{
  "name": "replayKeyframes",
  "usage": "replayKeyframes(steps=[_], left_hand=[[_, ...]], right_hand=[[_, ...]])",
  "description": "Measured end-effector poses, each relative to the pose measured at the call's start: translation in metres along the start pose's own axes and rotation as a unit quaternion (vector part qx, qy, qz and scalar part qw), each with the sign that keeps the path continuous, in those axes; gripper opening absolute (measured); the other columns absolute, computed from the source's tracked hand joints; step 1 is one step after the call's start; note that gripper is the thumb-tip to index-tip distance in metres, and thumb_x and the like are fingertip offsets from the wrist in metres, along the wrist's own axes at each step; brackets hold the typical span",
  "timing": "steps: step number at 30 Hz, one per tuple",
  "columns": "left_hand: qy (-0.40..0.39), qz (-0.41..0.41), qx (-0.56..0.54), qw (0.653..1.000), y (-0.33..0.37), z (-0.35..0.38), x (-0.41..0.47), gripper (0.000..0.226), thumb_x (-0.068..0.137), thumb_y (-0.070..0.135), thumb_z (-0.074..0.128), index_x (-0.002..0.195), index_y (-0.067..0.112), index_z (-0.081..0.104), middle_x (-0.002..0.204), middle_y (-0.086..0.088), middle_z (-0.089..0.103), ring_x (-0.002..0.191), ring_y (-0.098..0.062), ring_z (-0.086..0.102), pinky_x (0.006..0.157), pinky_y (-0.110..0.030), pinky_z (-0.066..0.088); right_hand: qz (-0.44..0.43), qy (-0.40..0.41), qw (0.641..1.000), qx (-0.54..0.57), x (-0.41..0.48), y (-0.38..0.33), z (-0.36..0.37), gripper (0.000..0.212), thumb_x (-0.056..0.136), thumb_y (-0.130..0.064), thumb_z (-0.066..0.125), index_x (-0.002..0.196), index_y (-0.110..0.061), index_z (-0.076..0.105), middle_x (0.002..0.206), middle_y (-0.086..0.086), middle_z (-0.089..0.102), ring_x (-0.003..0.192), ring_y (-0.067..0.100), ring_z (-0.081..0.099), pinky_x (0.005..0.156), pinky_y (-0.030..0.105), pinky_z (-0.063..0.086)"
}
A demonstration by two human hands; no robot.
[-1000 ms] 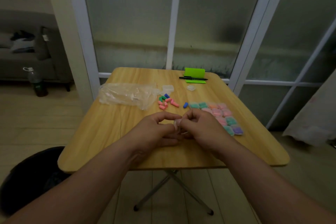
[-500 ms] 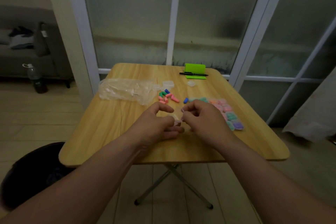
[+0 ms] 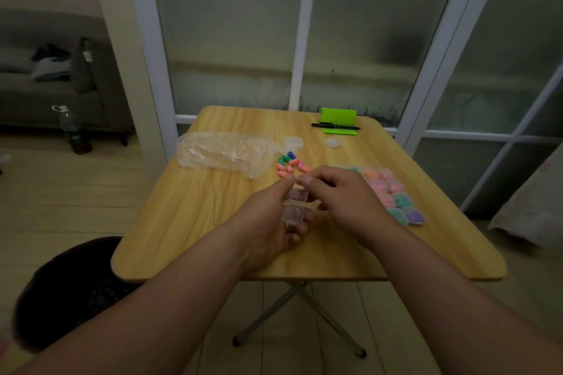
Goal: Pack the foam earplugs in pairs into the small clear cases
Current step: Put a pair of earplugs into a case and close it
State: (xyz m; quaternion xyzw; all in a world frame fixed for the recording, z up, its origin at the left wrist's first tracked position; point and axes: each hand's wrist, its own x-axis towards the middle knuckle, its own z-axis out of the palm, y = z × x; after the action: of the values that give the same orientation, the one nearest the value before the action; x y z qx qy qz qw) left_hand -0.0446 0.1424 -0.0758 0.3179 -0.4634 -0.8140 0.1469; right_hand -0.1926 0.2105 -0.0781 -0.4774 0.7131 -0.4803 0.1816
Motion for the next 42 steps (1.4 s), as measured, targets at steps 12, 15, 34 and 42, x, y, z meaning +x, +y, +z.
replayKeyframes(steps=[12, 15, 34, 42], left_hand=[[0.127, 0.019, -0.118, 0.985, 0.021, -0.026, 0.014, 0.052, 0.109, 0.051, 0.037, 0.115, 0.009, 0.066, 0.065, -0.005, 0.067, 0.051, -0.014, 0.048, 0.048, -0.023, 0.035], [0.117, 0.018, -0.126, 0.985, 0.023, -0.028, 0.017, 0.051, 0.109, 0.050, 0.036, 0.111, 0.008, 0.067, 0.067, -0.006, 0.066, 0.051, -0.014, 0.048, 0.049, -0.024, 0.034], [0.059, 0.012, -0.110, 0.992, 0.021, -0.028, 0.022, 0.049, 0.105, 0.046, 0.044, 0.124, 0.010, 0.069, 0.104, -0.012, 0.066, 0.073, -0.020, 0.058, 0.063, -0.032, 0.051], [0.001, 0.029, -0.112, 0.993, 0.017, -0.015, 0.017, 0.047, 0.104, 0.045, 0.042, 0.129, 0.015, 0.068, 0.098, -0.008, 0.070, 0.073, -0.016, 0.059, 0.068, -0.030, 0.046]], right_hand=[[-0.025, 0.095, 0.963, -0.252, 0.053, 0.022, 0.053, 0.014, 0.096, -0.026, 0.066, 0.110, -0.026, 0.067, 0.098, -0.005, 0.069, 0.086, 0.016, 0.063, 0.075, 0.038, 0.055], [-0.027, 0.101, 0.951, -0.290, 0.060, 0.027, 0.060, 0.014, 0.097, -0.037, 0.066, 0.109, -0.029, 0.066, 0.097, -0.003, 0.067, 0.085, 0.018, 0.063, 0.073, 0.043, 0.057], [-0.066, 0.094, 0.984, -0.137, 0.033, 0.003, 0.014, 0.007, 0.098, -0.028, 0.074, 0.102, -0.028, 0.069, 0.093, -0.015, 0.070, 0.086, -0.002, 0.063, 0.070, 0.018, 0.048], [-0.138, 0.024, 0.978, -0.156, -0.001, -0.012, 0.011, 0.006, 0.094, -0.028, 0.077, 0.096, -0.030, 0.071, 0.095, -0.013, 0.063, 0.086, 0.003, 0.060, 0.072, 0.018, 0.047]])
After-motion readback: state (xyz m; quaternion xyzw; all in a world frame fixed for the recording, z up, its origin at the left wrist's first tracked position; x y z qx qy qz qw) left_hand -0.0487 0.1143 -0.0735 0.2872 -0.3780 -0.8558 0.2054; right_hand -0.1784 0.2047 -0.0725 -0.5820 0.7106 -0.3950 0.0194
